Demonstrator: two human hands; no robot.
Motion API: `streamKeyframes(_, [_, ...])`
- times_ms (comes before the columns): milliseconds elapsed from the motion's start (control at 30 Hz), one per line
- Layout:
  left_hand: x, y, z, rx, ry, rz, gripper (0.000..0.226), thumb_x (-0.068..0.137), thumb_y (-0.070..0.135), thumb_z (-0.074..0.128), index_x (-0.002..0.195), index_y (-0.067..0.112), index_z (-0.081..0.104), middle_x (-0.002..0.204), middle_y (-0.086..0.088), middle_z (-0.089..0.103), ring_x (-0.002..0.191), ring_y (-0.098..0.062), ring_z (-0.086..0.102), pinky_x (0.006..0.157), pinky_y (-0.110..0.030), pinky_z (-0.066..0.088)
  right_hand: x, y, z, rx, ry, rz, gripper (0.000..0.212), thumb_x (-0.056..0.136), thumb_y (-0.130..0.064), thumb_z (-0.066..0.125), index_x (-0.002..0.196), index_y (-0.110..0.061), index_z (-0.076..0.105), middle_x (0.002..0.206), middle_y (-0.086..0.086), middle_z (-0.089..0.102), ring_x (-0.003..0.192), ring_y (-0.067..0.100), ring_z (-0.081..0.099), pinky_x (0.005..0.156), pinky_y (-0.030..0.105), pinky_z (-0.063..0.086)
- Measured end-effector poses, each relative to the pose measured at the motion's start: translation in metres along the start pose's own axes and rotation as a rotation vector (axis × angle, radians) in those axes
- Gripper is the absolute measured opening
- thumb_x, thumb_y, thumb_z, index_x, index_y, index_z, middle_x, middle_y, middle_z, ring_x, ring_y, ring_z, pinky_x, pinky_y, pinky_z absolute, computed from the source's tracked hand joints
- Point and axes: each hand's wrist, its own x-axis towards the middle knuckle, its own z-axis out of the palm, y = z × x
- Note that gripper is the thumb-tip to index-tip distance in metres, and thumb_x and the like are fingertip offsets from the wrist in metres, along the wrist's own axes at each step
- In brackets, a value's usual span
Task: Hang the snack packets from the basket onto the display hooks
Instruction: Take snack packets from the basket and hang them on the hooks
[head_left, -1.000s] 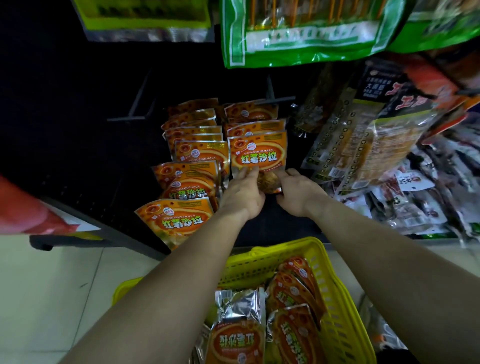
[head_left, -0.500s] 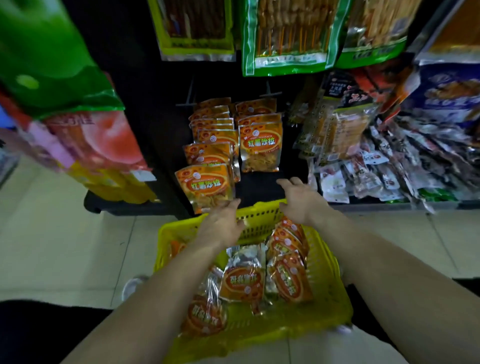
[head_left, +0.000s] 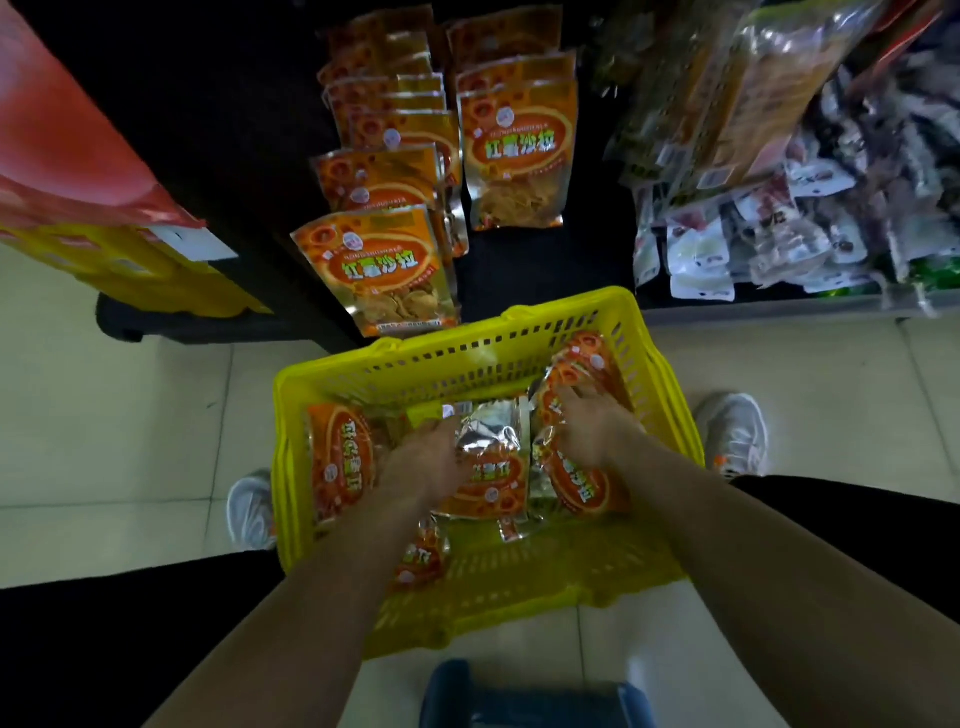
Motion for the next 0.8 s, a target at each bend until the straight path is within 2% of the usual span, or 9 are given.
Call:
streamKeyframes(67, [0.012,-0.001,0.015,-0.013,-0.049,0.038,0.073,0.085,0.048,0.071,0.148,0.035,0.037,0.148,-0.002,0.047,0.13,-0.03,0.049,0.104,-0.043,0.045,0.01,0.003,0.019,-0.05,-0.058,0.036,0.073,0.095,-0.043,0.049,0.155,-0.022,0.014,0.163,0.015,0.013,0.146,0.04,0.018,0.112,0.054,0.028])
streamKeyframes(133, [0.021,-0.002,0.032,-0.024,-0.123,0.088,0.078,0.081,0.051,0.075,0.148,0.039,0.036,0.151,0.0,0.042,0.133,-0.03,0.046,0.104,-0.044,0.045,0.015,0.008,0.038,-0.141,-0.09,0.025,0.071,0.095,-0.041,0.046,0.155,-0.023,0.013,0.163,0.013,0.012,0.146,0.04,0.015,0.111,0.054,0.027])
streamKeyframes(233, [0.028,-0.006,0.063,0.146,-0.242,0.144,0.108,0.079,0.047,0.079,0.158,0.032,0.008,0.166,-0.002,0.005,0.149,-0.037,0.017,0.113,-0.055,0.032,0.016,0.015,0.057,-0.289,-0.084,-0.028,0.064,0.099,-0.037,0.04,0.155,-0.02,0.015,0.16,0.013,0.016,0.145,0.04,0.016,0.111,0.053,0.028])
streamKeyframes(333, [0.033,-0.008,0.087,0.245,-0.279,0.103,0.122,0.076,0.044,0.082,0.158,0.031,-0.008,0.165,-0.003,-0.021,0.15,-0.044,-0.002,0.113,-0.064,0.025,0.018,0.017,0.065,-0.364,-0.034,-0.039,0.058,0.097,-0.032,0.045,0.15,-0.022,0.025,0.153,0.014,0.025,0.134,0.042,0.034,0.104,0.052,0.035])
streamKeyframes(433, [0.034,-0.007,0.099,0.241,-0.254,0.049,0.124,0.078,0.032,0.081,0.155,0.036,-0.015,0.162,-0.001,-0.031,0.15,-0.045,-0.006,0.113,-0.065,0.025,0.02,0.014,0.066,-0.377,-0.009,-0.035,0.051,0.093,-0.025,0.054,0.14,-0.019,0.035,0.139,0.016,0.041,0.118,0.04,0.051,0.095,0.049,0.042])
streamKeyframes(533, [0.033,-0.008,0.103,0.252,-0.156,0.073,0.104,0.088,0.025,0.07,0.157,0.034,-0.007,0.165,-0.005,-0.02,0.147,-0.046,0.013,0.111,-0.06,0.033,0.017,0.016,0.066,-0.318,0.014,-0.043,0.044,0.092,-0.018,0.056,0.132,-0.014,0.038,0.124,0.015,0.058,0.109,0.036,0.061,0.085,0.044,0.049])
streamKeyframes(633, [0.031,-0.005,0.095,0.228,-0.022,0.164,0.057,0.1,0.03,0.052,0.153,0.025,0.03,0.163,-0.01,0.014,0.137,-0.04,0.037,0.101,-0.049,0.044,0.01,0.018,0.063,-0.191,0.05,-0.027,0.038,0.09,-0.009,0.054,0.126,-0.012,0.041,0.114,0.015,0.063,0.098,0.037,0.066,0.074,0.044,0.053])
streamKeyframes(700, [0.027,-0.002,0.084,0.196,0.043,0.251,0.038,0.102,0.028,0.047,0.139,0.019,0.052,0.152,-0.008,0.039,0.127,-0.035,0.05,0.094,-0.043,0.048,0.006,0.018,0.055,-0.138,0.021,0.019,0.034,0.091,-0.012,0.058,0.122,-0.011,0.046,0.115,0.017,0.063,0.101,0.039,0.066,0.078,0.045,0.053])
streamKeyframes(800, [0.017,0.002,0.061,0.064,0.086,0.246,0.034,0.099,0.025,0.051,0.132,0.022,0.059,0.125,-0.009,0.064,0.107,-0.035,0.063,0.078,-0.04,0.05,0.001,0.018,0.04,-0.079,-0.018,0.039,0.03,0.092,-0.018,0.061,0.12,-0.012,0.053,0.118,0.018,0.063,0.107,0.038,0.063,0.085,0.044,0.052])
